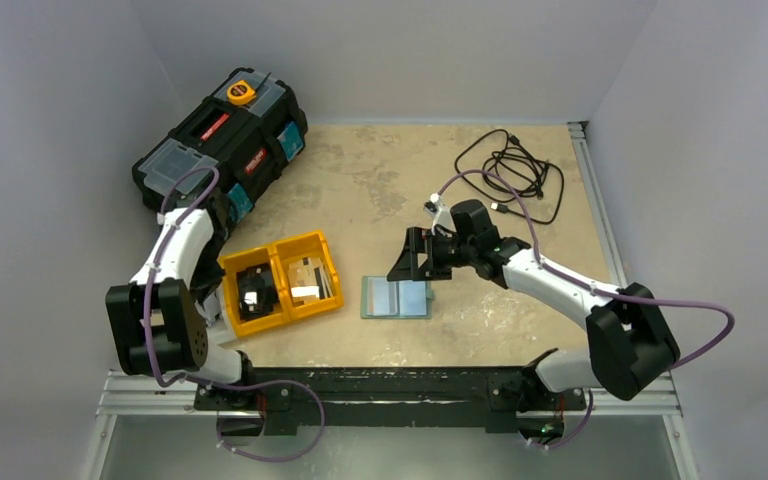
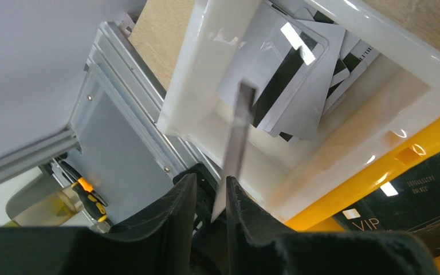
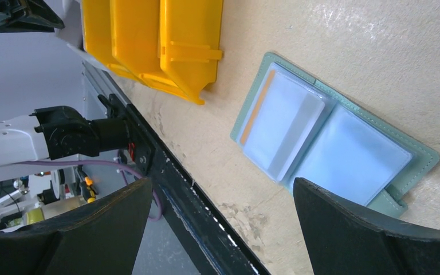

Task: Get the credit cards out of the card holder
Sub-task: Place the credit card in the storage box, then remove the credit card from the card holder.

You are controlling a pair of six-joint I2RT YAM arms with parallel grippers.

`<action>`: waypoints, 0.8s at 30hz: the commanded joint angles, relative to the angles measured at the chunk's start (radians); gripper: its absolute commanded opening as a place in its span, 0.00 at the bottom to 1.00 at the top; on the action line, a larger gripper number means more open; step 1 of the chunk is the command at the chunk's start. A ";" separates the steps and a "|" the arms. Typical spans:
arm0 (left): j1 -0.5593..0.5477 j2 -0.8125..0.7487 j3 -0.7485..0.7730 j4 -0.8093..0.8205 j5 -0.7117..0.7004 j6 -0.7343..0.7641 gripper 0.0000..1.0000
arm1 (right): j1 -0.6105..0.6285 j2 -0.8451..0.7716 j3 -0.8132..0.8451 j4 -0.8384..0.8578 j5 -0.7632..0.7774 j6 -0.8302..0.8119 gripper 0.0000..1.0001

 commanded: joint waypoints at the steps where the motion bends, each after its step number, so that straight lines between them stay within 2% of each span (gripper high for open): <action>1: 0.018 -0.031 -0.008 0.012 0.000 0.008 0.32 | 0.001 -0.036 0.021 -0.004 -0.002 -0.023 0.95; 4: 0.018 -0.043 -0.011 0.022 0.006 0.019 0.44 | 0.002 -0.037 0.017 -0.005 0.007 -0.020 0.96; 6: 0.019 -0.067 -0.015 0.031 0.009 0.026 0.59 | 0.001 -0.041 0.012 -0.004 0.015 -0.019 0.96; 11: -0.002 -0.155 -0.042 0.099 0.081 0.087 0.77 | 0.001 -0.053 0.001 -0.009 0.059 -0.024 0.99; 15: -0.107 -0.227 -0.021 0.127 0.154 0.114 0.85 | 0.003 -0.052 -0.001 -0.014 0.119 -0.027 0.99; 17: -0.196 -0.250 -0.002 0.140 0.197 0.114 0.87 | 0.007 -0.046 -0.001 -0.018 0.154 -0.021 0.99; 21: -0.285 -0.303 -0.009 0.247 0.414 0.131 0.90 | 0.039 -0.035 0.004 -0.017 0.252 0.001 0.99; 24: -0.366 -0.323 -0.015 0.310 0.516 0.137 0.92 | 0.085 -0.012 0.022 -0.020 0.343 0.027 0.99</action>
